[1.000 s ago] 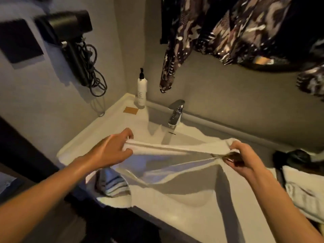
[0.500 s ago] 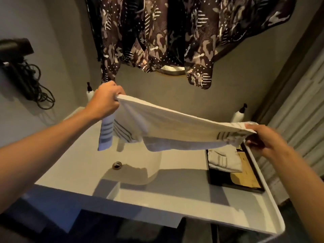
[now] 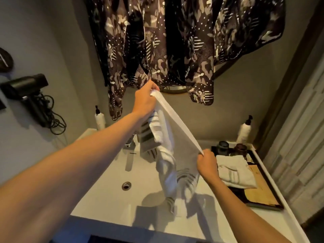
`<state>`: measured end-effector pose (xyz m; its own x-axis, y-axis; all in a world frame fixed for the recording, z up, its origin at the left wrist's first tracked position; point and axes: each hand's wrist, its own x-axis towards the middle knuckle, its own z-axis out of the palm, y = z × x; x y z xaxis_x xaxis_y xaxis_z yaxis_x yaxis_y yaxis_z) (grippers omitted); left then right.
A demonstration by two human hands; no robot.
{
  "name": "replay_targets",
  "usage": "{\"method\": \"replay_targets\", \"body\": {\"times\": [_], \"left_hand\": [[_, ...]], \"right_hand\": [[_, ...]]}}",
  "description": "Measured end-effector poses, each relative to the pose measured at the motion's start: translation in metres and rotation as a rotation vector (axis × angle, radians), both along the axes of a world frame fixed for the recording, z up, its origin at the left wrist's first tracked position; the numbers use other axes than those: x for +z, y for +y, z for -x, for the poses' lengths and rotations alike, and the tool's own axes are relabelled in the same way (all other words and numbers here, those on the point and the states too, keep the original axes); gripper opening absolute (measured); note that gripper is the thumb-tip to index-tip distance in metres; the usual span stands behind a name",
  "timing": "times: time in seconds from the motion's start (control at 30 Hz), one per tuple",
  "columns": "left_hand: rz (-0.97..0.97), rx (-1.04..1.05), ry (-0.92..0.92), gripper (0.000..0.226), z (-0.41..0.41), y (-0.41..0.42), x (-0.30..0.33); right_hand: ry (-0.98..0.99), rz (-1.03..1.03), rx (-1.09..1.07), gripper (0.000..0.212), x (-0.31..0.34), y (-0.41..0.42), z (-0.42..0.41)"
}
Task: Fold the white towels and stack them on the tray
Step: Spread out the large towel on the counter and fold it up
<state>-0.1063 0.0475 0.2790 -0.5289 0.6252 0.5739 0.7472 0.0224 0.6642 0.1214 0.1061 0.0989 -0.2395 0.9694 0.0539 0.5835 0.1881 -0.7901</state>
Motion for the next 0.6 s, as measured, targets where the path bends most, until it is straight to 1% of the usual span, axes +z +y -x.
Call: {"method": "replay_targets", "body": {"times": [0.03, 0.07, 0.1, 0.13, 0.17, 0.2, 0.23, 0.27, 0.3, 0.33, 0.37, 0.4, 0.43, 0.47, 0.5, 0.57, 0.6], "left_hand": [[0.012, 0.010, 0.075, 0.027, 0.012, -0.005, 0.003], [0.042, 0.008, 0.199, 0.028, 0.024, -0.011, 0.008], [0.113, 0.009, 0.373, 0.030, 0.037, -0.018, 0.014], [0.199, 0.000, 0.545, 0.032, 0.053, -0.026, 0.019], [0.264, -0.001, 0.662, 0.031, 0.071, -0.034, 0.022], [0.296, 0.011, 0.695, 0.029, 0.092, -0.042, 0.025], [0.293, 0.046, 0.652, 0.028, 0.108, -0.048, 0.025], [0.267, 0.100, 0.551, 0.029, 0.122, -0.054, 0.022], [0.229, 0.155, 0.429, 0.032, 0.129, -0.056, 0.017], [0.178, 0.189, 0.330, 0.033, 0.130, -0.055, 0.012], [0.132, 0.187, 0.256, 0.034, 0.126, -0.053, 0.009], [0.099, 0.149, 0.222, 0.034, 0.121, -0.048, 0.007], [0.091, 0.082, 0.217, 0.033, 0.113, -0.043, 0.010], [0.104, -0.001, 0.230, 0.034, 0.107, -0.039, 0.017], [0.126, -0.094, 0.239, 0.033, 0.100, -0.034, 0.026], [0.156, -0.285, 0.230, 0.027, 0.085, -0.028, 0.051], [0.157, -0.367, 0.231, 0.024, 0.080, -0.029, 0.064]], "right_hand": [[0.138, 0.020, -0.049, 0.014, 0.003, 0.001, 0.004], [0.241, 0.019, -0.088, 0.013, 0.009, 0.004, 0.004], [0.288, -0.028, -0.092, 0.013, 0.020, 0.007, 0.002], [0.273, -0.116, -0.052, 0.012, 0.030, 0.014, -0.004], [0.204, -0.224, 0.045, 0.014, 0.040, 0.021, -0.012], [0.058, -0.312, 0.171, 0.019, 0.051, 0.032, -0.020], [-0.159, -0.390, 0.306, 0.026, 0.060, 0.044, -0.027], [-0.407, -0.454, 0.404, 0.029, 0.066, 0.052, -0.033], [-0.600, -0.495, 0.445, 0.030, 0.069, 0.062, -0.037], [-0.676, -0.539, 0.425, 0.031, 0.073, 0.067, -0.039], [-0.596, -0.545, 0.364, 0.029, 0.076, 0.065, -0.037], [-0.417, -0.506, 0.309, 0.027, 0.076, 0.057, -0.031], [-0.244, -0.445, 0.279, 0.025, 0.073, 0.044, -0.016], [-0.136, -0.397, 0.291, 0.029, 0.067, 0.029, 0.005], [-0.086, -0.359, 0.320, 0.042, 0.062, 0.012, 0.029], [-0.047, -0.303, 0.400, 0.082, 0.046, -0.008, 0.078], [-0.035, -0.250, 0.446, 0.098, 0.042, -0.015, 0.100]]}}
